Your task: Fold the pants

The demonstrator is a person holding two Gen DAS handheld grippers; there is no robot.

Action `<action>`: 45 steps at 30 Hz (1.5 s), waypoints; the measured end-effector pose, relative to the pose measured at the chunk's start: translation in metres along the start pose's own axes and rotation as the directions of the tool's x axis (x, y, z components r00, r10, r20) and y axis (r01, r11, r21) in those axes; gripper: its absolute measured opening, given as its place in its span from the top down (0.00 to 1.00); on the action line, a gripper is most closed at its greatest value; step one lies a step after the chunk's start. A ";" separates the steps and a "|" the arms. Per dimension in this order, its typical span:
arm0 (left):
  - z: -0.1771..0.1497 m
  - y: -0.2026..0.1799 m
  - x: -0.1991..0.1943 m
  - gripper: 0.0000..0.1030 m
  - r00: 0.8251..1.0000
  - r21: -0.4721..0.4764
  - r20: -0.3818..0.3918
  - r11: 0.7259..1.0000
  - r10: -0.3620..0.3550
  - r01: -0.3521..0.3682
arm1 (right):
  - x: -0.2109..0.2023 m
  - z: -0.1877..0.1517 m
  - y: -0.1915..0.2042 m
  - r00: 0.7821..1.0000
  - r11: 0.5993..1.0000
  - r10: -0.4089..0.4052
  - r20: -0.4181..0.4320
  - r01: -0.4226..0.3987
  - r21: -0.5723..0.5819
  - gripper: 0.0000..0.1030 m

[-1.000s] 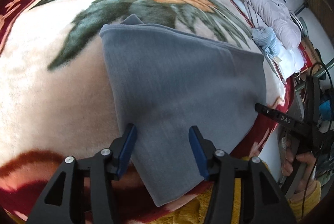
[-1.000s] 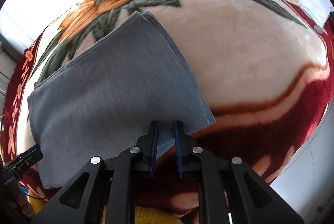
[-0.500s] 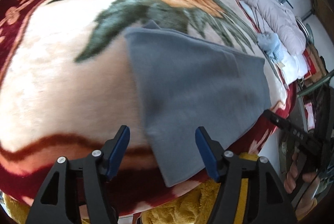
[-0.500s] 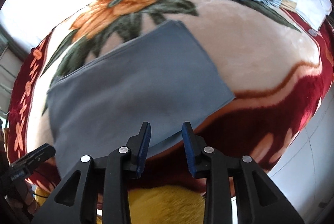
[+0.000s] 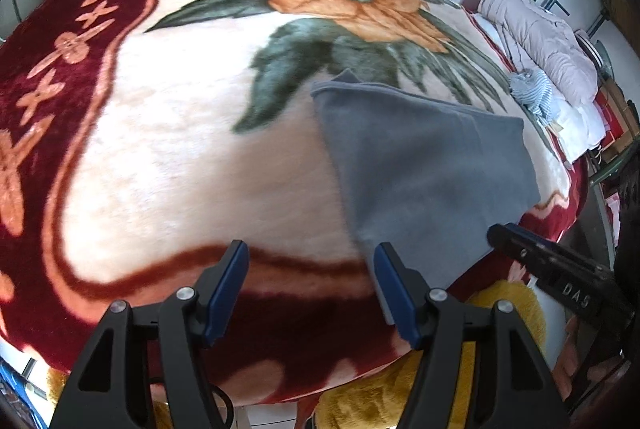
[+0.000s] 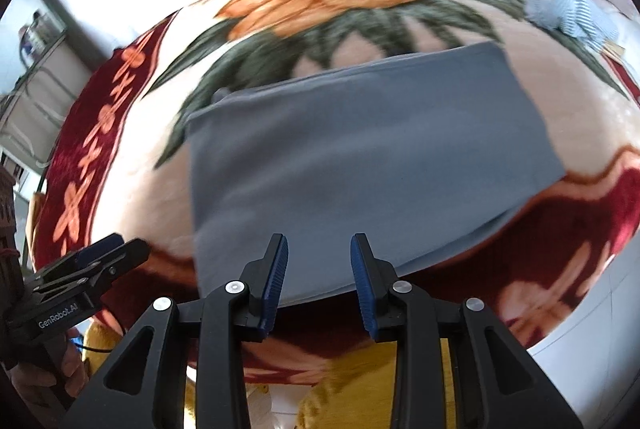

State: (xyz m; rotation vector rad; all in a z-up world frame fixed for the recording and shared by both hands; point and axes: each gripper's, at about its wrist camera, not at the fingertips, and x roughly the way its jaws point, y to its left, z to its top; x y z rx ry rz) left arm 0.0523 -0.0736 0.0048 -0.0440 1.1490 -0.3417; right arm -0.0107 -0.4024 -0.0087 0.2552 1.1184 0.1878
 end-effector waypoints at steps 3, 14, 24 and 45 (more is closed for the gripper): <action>-0.005 0.011 0.000 0.34 1.000 -0.016 -0.002 1.000 0.012 -0.013 | 0.010 -0.004 0.022 0.999 0.999 0.012 -0.032 -0.014 -0.050 0.67; -0.014 0.045 0.006 0.34 0.999 -0.095 -0.019 0.995 0.027 -0.029 | 0.046 -0.009 0.079 0.994 0.985 0.034 -0.107 -0.051 -0.162 0.67; -0.016 0.051 0.013 0.34 0.999 -0.108 -0.031 0.994 0.019 -0.022 | 0.071 -0.006 0.094 0.995 0.976 -0.048 -0.092 0.027 -0.214 0.67; -0.013 0.049 0.017 0.34 0.999 -0.103 -0.024 0.994 0.026 -0.028 | 0.072 0.004 0.069 0.996 0.997 0.032 -0.083 -0.037 -0.061 0.88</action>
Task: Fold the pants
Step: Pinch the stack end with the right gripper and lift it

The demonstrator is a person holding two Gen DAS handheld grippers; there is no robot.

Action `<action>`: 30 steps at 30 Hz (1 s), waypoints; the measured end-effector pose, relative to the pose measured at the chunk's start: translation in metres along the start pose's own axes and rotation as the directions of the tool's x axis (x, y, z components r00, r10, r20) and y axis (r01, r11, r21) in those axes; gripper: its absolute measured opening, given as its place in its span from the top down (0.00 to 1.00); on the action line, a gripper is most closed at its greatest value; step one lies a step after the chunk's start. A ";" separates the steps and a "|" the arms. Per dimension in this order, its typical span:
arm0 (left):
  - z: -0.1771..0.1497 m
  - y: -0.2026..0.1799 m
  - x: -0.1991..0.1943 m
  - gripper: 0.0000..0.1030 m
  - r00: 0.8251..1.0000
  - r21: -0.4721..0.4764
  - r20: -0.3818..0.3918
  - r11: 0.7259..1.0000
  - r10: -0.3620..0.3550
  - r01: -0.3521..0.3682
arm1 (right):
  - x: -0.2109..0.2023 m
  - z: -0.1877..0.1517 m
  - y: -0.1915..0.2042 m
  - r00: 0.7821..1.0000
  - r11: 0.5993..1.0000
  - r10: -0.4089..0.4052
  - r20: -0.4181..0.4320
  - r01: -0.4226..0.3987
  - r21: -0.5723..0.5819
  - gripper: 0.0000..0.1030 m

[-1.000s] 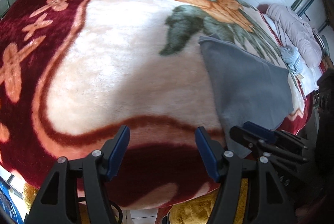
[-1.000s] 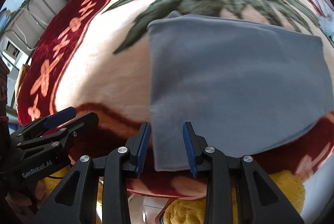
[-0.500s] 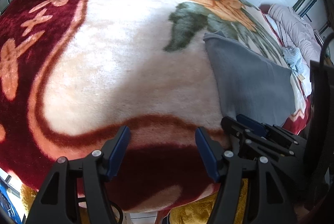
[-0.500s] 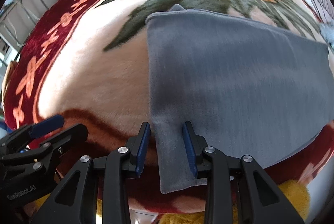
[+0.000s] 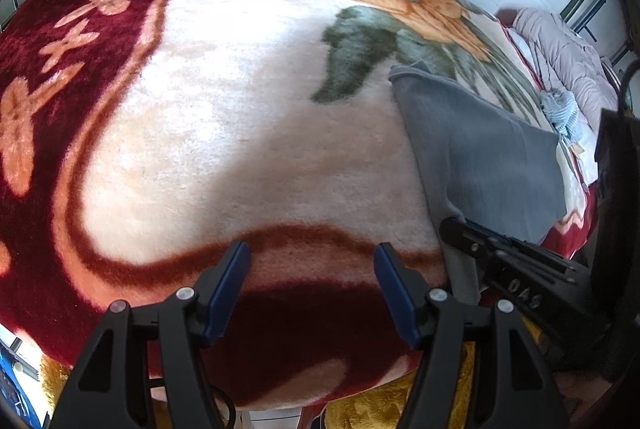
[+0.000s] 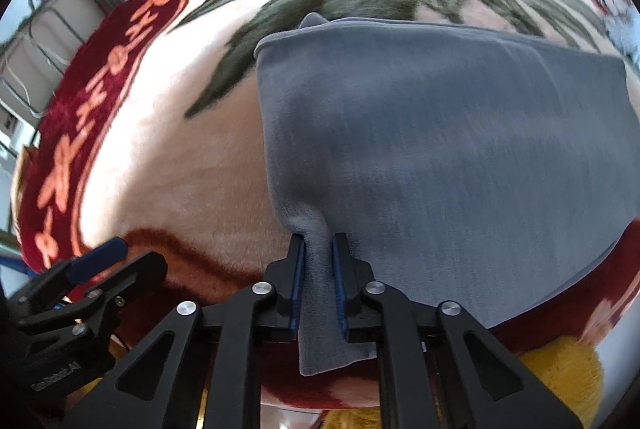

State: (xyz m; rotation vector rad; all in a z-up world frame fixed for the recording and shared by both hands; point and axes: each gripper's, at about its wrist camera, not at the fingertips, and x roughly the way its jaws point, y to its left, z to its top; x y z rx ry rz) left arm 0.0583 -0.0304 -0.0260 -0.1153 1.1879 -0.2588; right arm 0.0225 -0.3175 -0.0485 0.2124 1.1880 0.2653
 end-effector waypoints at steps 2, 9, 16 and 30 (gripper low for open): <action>0.000 -0.001 -0.001 0.34 1.000 0.005 0.000 1.000 0.001 -0.001 | -0.007 0.001 -0.003 0.999 0.999 0.034 0.009 -0.034 0.018 0.90; 0.003 -0.012 -0.010 0.34 1.000 0.030 0.022 1.000 0.000 0.000 | -0.050 0.008 -0.012 0.992 0.996 0.081 0.095 -0.083 0.016 0.90; 0.006 -0.028 -0.017 0.34 0.999 0.066 0.033 0.998 -0.008 0.006 | -0.084 0.015 -0.040 0.983 0.992 0.099 0.156 -0.110 0.063 0.90; 0.022 -0.074 -0.018 0.34 0.999 0.137 0.020 0.990 -0.025 0.022 | -0.134 0.028 -0.118 0.963 0.984 0.083 0.255 -0.120 0.132 0.91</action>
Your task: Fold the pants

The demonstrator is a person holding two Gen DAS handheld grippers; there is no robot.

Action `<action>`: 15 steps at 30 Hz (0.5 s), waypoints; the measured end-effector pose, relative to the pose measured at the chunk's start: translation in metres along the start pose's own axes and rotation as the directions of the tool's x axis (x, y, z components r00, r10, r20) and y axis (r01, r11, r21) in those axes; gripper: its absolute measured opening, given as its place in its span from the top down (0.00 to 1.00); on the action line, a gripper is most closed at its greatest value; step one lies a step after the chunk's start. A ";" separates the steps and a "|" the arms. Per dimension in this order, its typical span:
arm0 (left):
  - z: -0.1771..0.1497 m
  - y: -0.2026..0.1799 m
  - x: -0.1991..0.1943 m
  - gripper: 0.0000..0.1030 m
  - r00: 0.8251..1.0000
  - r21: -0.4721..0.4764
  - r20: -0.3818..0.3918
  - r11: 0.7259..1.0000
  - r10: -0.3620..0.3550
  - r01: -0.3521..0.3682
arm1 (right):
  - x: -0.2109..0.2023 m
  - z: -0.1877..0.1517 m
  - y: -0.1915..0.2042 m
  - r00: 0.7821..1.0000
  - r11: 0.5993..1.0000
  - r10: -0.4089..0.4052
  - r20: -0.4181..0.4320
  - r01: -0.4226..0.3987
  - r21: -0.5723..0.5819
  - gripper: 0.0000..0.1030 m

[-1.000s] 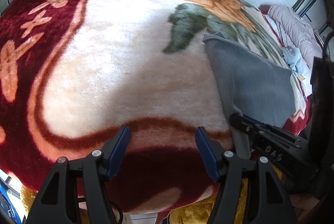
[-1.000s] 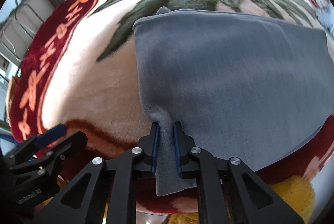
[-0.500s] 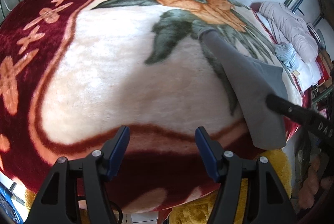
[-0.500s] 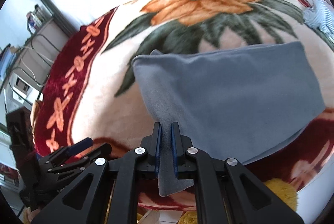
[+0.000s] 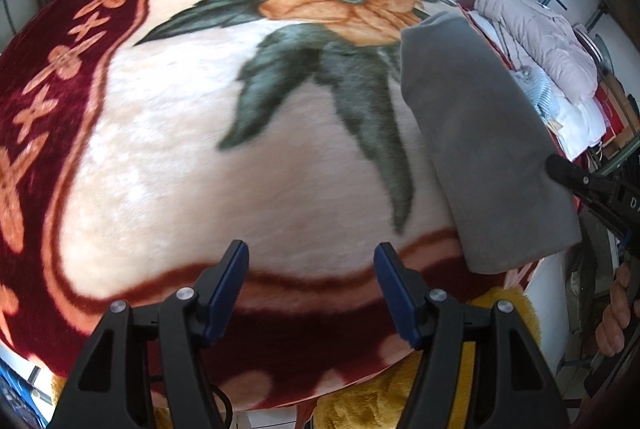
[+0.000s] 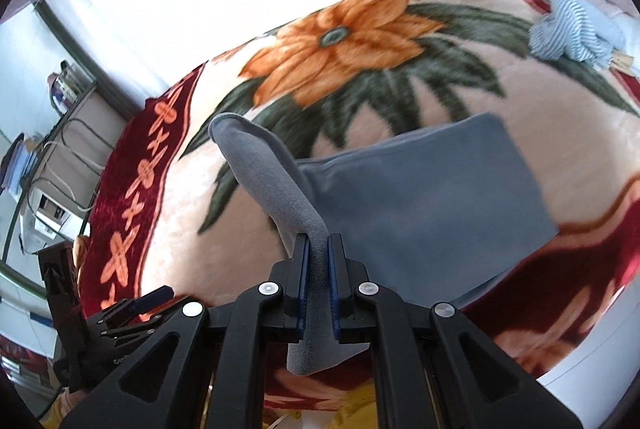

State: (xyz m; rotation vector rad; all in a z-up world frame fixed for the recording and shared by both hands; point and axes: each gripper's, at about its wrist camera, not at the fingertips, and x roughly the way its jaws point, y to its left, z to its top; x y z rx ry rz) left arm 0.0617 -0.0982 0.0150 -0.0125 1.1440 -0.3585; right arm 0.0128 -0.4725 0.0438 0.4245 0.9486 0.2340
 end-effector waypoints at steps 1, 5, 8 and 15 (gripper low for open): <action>0.003 -0.006 0.001 0.34 1.000 0.007 0.002 1.000 -0.004 0.004 | -0.002 0.002 -0.005 1.000 1.000 -0.001 0.005 0.001 0.006 0.91; 0.014 -0.032 0.005 0.34 1.000 0.043 0.010 0.999 -0.020 0.019 | -0.011 0.007 -0.034 1.000 0.998 -0.004 0.024 0.002 0.055 0.91; 0.022 -0.052 0.010 0.34 0.999 0.073 0.013 0.997 -0.032 0.031 | -0.015 0.008 -0.057 0.999 0.995 -0.009 0.037 0.005 0.096 0.91; 0.033 -0.099 0.030 0.33 0.997 0.143 -0.020 0.987 -0.070 0.073 | -0.017 0.012 -0.112 0.997 0.980 -0.047 0.058 0.034 0.197 0.91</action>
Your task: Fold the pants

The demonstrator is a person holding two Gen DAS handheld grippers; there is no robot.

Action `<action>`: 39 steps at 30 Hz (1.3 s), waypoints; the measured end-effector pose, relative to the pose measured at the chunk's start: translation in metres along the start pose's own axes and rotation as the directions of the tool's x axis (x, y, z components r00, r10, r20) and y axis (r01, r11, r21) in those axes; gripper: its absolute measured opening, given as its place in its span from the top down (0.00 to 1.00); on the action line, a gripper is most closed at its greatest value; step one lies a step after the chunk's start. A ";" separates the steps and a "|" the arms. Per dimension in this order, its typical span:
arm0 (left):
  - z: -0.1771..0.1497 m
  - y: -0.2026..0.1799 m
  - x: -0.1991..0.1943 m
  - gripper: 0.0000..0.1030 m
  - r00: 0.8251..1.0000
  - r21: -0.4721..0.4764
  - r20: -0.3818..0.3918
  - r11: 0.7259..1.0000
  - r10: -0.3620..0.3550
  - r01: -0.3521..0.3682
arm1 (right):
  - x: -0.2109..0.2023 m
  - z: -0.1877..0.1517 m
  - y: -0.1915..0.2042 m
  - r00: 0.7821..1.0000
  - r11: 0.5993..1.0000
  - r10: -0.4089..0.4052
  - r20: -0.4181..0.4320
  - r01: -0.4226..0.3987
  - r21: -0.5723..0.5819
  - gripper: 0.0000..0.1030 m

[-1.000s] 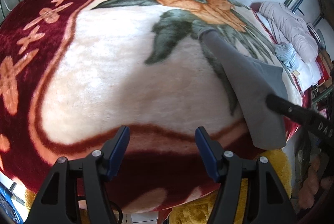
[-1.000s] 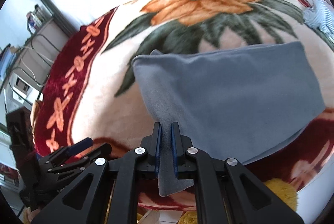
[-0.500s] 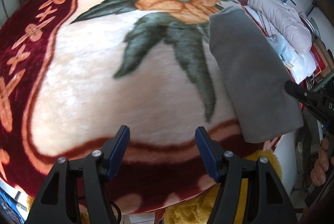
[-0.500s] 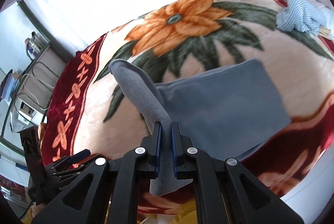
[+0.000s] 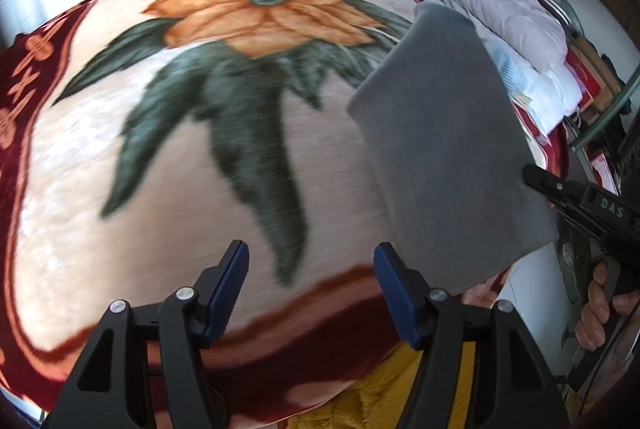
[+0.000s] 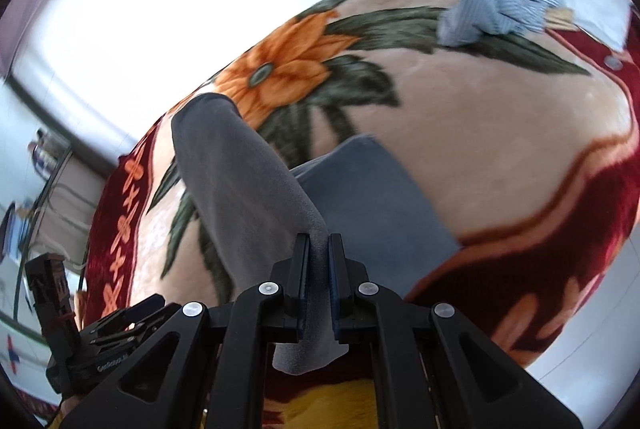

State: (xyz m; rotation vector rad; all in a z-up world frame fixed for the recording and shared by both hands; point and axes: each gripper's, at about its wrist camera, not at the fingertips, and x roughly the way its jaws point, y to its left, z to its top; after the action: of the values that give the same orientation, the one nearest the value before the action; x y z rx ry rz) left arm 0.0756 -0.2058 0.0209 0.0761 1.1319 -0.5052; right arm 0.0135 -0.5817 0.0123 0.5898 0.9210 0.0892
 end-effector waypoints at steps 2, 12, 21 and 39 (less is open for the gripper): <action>0.004 -0.011 0.007 0.33 1.000 0.010 -0.007 1.000 -0.011 0.012 | 0.004 0.006 -0.013 1.000 1.000 -0.019 -0.001 0.019 0.018 0.91; 0.022 -0.046 0.037 0.34 0.999 0.031 -0.016 0.998 -0.049 0.050 | 0.043 0.017 -0.046 0.994 0.995 -0.088 -0.060 0.091 0.049 0.90; 0.054 -0.060 0.035 0.49 0.991 0.014 0.072 0.994 -0.113 0.112 | 0.017 0.024 -0.043 0.981 0.980 -0.196 -0.011 0.195 -0.036 0.89; 0.079 -0.065 0.111 0.51 1.000 0.075 0.010 0.997 -0.004 0.004 | 0.064 0.000 -0.067 0.979 0.981 -0.188 -0.079 0.183 -0.064 0.79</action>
State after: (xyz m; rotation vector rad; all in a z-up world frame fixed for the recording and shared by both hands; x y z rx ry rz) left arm 0.1518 -0.3262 -0.0300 0.1361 1.1037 -0.5508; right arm 0.0410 -0.6171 -0.0688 0.4484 1.0488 -0.0284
